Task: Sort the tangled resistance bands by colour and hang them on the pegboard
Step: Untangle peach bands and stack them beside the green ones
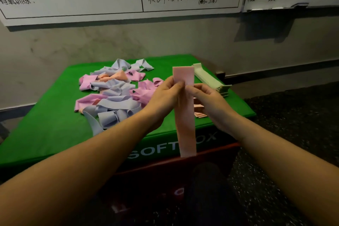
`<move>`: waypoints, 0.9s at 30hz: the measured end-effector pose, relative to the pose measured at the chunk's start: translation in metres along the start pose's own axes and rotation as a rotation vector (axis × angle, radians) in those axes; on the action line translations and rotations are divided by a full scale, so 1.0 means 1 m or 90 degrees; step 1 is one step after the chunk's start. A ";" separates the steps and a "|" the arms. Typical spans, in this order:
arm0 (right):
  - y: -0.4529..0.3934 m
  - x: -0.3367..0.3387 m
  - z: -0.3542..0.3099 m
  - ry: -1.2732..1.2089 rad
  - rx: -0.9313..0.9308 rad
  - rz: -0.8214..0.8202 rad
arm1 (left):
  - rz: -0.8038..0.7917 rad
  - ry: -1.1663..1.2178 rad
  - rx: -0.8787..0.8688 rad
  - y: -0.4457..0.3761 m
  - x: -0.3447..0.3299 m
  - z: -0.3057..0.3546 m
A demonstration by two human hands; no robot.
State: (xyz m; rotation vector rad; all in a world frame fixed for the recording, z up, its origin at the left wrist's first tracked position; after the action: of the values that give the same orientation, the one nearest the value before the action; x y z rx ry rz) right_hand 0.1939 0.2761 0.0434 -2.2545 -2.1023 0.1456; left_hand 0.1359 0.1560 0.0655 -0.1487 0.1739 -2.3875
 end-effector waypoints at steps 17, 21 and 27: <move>-0.014 0.089 0.072 0.317 -0.058 0.037 | 0.163 0.182 0.115 -0.166 0.038 -0.035; -0.020 0.106 0.081 0.337 -0.029 0.078 | 0.169 0.127 0.129 -0.199 0.041 -0.058; -0.039 0.125 0.085 0.335 -0.123 0.008 | 0.176 0.100 0.156 -0.233 0.053 -0.092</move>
State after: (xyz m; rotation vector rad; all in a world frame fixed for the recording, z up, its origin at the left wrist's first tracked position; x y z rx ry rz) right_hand 0.1551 0.4017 -0.0410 -2.0905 -1.8764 -0.6072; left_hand -0.0721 0.2974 0.0169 0.1677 -0.0252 -2.1223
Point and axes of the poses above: each hand's wrist, its own y-axis away from the middle knuckle, its own x-axis out of the back of the hand, z = x × y, the point moved 4 cm from there along -y, towards the middle knuckle, and after that the axes turned 13 degrees about -z, right-handed, at the moved point
